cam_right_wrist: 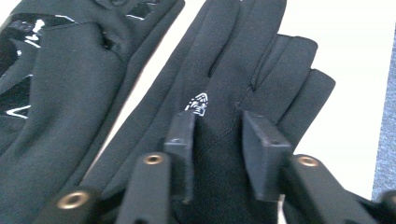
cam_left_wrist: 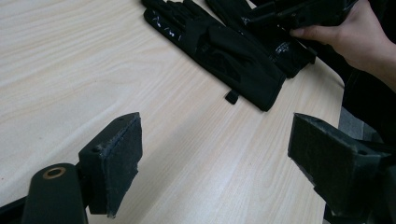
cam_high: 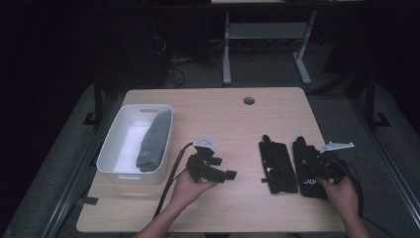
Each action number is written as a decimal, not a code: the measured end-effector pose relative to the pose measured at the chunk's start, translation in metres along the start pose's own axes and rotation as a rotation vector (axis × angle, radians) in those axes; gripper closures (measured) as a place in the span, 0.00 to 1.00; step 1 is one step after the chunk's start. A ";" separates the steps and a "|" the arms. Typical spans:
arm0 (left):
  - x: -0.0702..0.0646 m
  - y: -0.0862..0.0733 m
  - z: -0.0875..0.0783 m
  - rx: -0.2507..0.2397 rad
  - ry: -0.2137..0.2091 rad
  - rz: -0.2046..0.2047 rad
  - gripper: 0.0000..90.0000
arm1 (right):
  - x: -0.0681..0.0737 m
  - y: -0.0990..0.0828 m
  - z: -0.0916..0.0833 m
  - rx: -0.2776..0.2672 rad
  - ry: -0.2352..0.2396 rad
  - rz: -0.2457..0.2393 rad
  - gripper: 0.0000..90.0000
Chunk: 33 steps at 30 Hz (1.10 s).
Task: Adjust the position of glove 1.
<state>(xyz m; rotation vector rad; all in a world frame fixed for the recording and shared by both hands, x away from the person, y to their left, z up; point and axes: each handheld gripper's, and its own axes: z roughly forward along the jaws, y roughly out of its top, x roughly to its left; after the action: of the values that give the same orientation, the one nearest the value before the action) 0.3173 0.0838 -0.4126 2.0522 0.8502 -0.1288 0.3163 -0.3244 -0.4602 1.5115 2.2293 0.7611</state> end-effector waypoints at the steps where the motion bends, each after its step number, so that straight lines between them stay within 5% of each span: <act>1: 0.000 0.000 0.000 0.000 0.000 0.000 0.19 | 0.000 0.000 0.000 -0.006 0.006 -0.006 0.80; 12: 0.003 -0.003 0.000 0.004 0.001 -0.006 0.19 | -0.008 0.004 -0.010 -0.016 0.081 0.093 0.86; 17: 0.002 -0.003 0.001 0.006 -0.002 0.000 0.19 | -0.006 0.015 -0.025 -0.060 0.104 0.090 0.86; 26: 0.001 -0.002 -0.002 -0.003 -0.001 0.001 0.19 | 0.014 0.040 -0.040 -0.118 0.184 0.091 0.86; 33: 0.001 -0.001 -0.002 -0.005 -0.001 0.000 0.19 | 0.032 0.057 -0.028 -0.124 0.229 0.097 0.86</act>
<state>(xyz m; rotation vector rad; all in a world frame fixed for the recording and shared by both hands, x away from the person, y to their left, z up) 0.3168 0.0863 -0.4122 2.0472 0.8491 -0.1276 0.3306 -0.2848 -0.4031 1.5496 2.2308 1.1326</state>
